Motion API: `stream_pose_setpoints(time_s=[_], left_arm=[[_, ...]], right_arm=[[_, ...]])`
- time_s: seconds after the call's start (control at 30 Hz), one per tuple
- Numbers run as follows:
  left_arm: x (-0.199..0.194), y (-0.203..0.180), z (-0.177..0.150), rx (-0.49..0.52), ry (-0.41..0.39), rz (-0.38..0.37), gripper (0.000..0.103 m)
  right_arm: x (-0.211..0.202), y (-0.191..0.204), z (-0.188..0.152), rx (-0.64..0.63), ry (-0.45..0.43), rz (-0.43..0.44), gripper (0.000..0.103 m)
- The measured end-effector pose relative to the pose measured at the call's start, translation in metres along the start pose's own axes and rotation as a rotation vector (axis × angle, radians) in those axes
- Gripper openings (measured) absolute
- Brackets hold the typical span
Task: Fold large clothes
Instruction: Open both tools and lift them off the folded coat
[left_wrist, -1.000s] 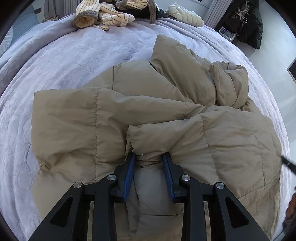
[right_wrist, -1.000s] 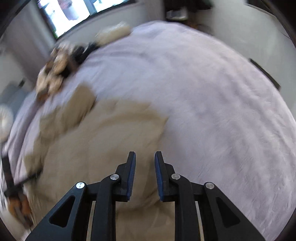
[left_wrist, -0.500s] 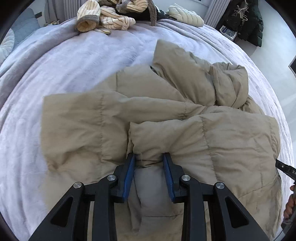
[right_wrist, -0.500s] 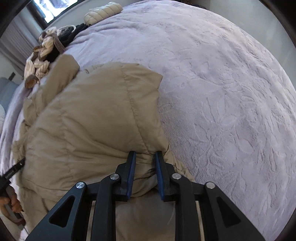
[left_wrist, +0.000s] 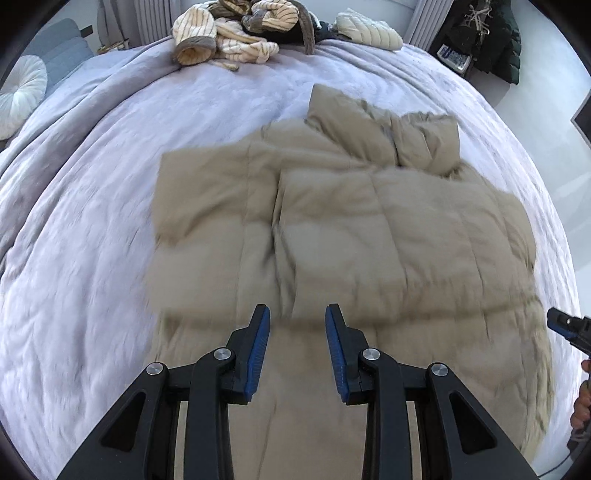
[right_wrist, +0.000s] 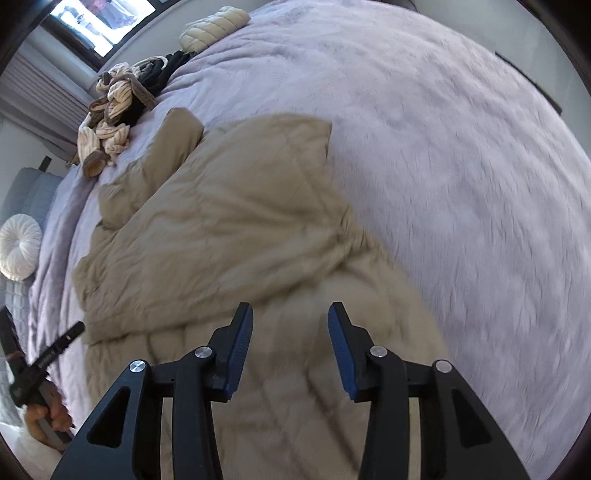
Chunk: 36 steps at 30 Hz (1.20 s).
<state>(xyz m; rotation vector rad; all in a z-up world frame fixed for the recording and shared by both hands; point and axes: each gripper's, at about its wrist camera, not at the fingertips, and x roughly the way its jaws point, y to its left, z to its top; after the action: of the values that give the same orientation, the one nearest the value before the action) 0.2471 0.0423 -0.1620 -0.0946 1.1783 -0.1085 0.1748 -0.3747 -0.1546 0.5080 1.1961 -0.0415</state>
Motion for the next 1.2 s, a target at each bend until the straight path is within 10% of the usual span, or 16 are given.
stream_pose_setpoints(time_s=[0.1,0.13,0.17,1.2], left_arm=[[-0.016,0.004,-0.026,-0.01,0.032,0.008,0.049],[-0.021,0.005,-0.033,-0.015,0.033,0.01,0.088],[-0.028,0.006,-0.042,-0.022,0.022,0.022,0.103],[-0.062,0.041,-0.156,-0.062,0.233,0.112,0.103]], right_arm=[[-0.012,-0.002,-0.018,0.017,0.015,0.026,0.059],[-0.015,-0.002,-0.023,0.017,0.018,0.028,0.06],[-0.019,-0.003,-0.03,0.017,0.024,0.027,0.063],[-0.064,-0.042,-0.14,0.298,0.152,0.143,0.103]])
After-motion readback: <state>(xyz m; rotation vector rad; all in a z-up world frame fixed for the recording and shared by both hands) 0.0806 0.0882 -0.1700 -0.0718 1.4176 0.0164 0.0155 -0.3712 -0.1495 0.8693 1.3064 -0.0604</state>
